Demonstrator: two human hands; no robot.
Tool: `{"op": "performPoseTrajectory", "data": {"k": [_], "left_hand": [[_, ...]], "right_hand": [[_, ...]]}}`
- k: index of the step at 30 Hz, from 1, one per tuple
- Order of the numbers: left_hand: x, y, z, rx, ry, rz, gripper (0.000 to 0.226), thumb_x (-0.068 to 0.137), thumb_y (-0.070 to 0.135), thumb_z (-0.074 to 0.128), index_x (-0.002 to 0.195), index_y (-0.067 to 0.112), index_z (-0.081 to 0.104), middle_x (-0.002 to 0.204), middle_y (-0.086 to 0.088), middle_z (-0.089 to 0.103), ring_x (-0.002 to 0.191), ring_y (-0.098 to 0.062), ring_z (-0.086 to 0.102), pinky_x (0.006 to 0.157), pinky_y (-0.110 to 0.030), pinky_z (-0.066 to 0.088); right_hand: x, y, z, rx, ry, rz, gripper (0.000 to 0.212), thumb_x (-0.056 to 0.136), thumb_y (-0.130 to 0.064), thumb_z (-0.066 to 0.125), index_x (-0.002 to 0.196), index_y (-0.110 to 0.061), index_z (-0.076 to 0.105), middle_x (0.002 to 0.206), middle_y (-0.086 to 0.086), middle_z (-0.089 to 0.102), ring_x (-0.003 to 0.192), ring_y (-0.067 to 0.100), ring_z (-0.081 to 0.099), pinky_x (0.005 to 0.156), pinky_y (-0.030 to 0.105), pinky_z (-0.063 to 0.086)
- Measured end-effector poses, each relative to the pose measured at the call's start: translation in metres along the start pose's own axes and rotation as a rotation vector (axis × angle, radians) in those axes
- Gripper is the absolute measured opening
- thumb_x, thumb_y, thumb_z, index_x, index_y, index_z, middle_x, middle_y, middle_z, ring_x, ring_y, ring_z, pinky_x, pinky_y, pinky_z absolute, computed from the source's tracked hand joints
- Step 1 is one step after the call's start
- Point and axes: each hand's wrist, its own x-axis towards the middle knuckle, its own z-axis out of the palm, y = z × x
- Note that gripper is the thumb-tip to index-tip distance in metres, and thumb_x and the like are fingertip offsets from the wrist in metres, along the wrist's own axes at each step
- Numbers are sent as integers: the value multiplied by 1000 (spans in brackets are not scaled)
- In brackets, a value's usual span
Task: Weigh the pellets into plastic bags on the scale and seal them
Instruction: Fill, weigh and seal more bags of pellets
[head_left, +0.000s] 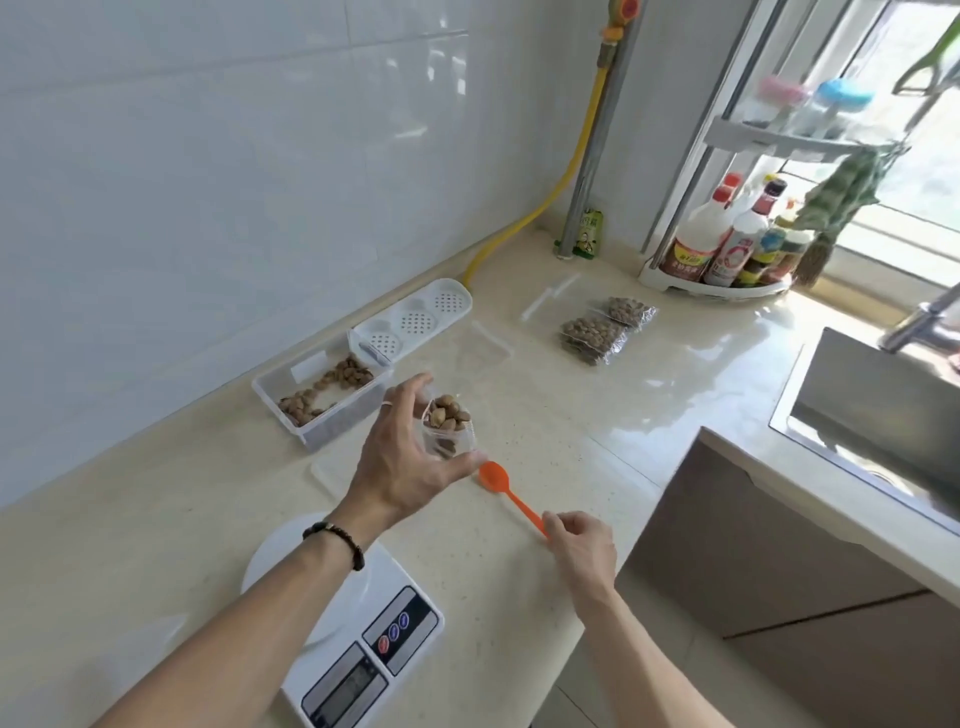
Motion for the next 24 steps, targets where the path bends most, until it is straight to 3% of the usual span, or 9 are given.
{"op": "performPoseTrajectory", "data": {"k": [3, 6, 8, 11, 14, 16, 19, 21, 24], "left_hand": [[-1, 0, -7, -1, 20, 0, 106, 50, 64, 74, 140, 27, 33, 116, 7, 44, 107, -6, 43, 89, -18, 34], [0, 0, -12, -4, 46, 3, 102, 56, 52, 85, 140, 27, 33, 116, 5, 45, 106, -7, 44, 85, -10, 32], [2, 1, -14, -8, 67, 6, 100, 60, 46, 88, 141, 26, 33, 117, 4, 45, 105, -5, 43, 81, -6, 31], [3, 3, -21, -16, 90, -4, 102, 60, 49, 87, 142, 26, 32, 115, 8, 44, 106, -5, 42, 84, -14, 33], [4, 3, -28, -38, 83, 6, 112, 51, 68, 80, 142, 29, 29, 113, 11, 45, 103, -3, 45, 79, -10, 35], [5, 3, -33, -51, 83, 7, 120, 44, 77, 75, 143, 30, 27, 111, 13, 45, 103, 2, 46, 78, -11, 38], [6, -1, -38, -82, 103, 0, 122, 45, 71, 80, 145, 30, 23, 109, 16, 45, 101, 2, 47, 80, -12, 38], [5, -4, -42, -104, 131, 2, 113, 53, 62, 83, 145, 31, 25, 109, 14, 47, 98, -1, 50, 77, -12, 39], [2, -12, -48, -161, 154, 6, 103, 58, 61, 79, 143, 33, 28, 106, 10, 51, 92, -5, 55, 74, -14, 42]], "right_hand": [[-4, -23, 0, -100, -8, -57, 26, 86, -43, 58, 80, -21, 71, 80, 1, 69, 79, 19, 64, 76, 41, 55], [-20, -83, 0, 3, -95, -284, 39, 94, -37, 57, 81, -3, 71, 80, 13, 69, 74, 18, 61, 68, 35, 48], [-37, -130, -2, 8, -189, -445, 42, 95, -40, 56, 79, -6, 72, 75, 6, 70, 69, 14, 62, 66, 34, 49], [-55, -180, -4, -121, -295, -589, 51, 84, -49, 60, 75, 0, 70, 67, 1, 64, 57, 11, 53, 56, 33, 43], [-61, -202, -2, -294, -330, -690, 21, 85, -23, 64, 69, -9, 69, 61, -7, 60, 52, 7, 49, 49, 23, 37], [-66, -210, 0, -335, -307, -741, 18, 86, -12, 61, 69, -13, 67, 60, -7, 61, 53, 8, 54, 48, 24, 42], [-72, -218, 3, -327, -290, -767, 20, 90, -13, 55, 72, -13, 64, 62, -1, 65, 53, 13, 64, 48, 28, 49], [-74, -221, 5, -332, -299, -781, 20, 92, -15, 53, 75, -11, 63, 63, 2, 66, 51, 12, 65, 46, 26, 48], [-79, -224, 8, -329, -280, -848, 19, 91, -17, 54, 75, -11, 62, 68, 4, 66, 56, 16, 62, 53, 33, 48]]}}
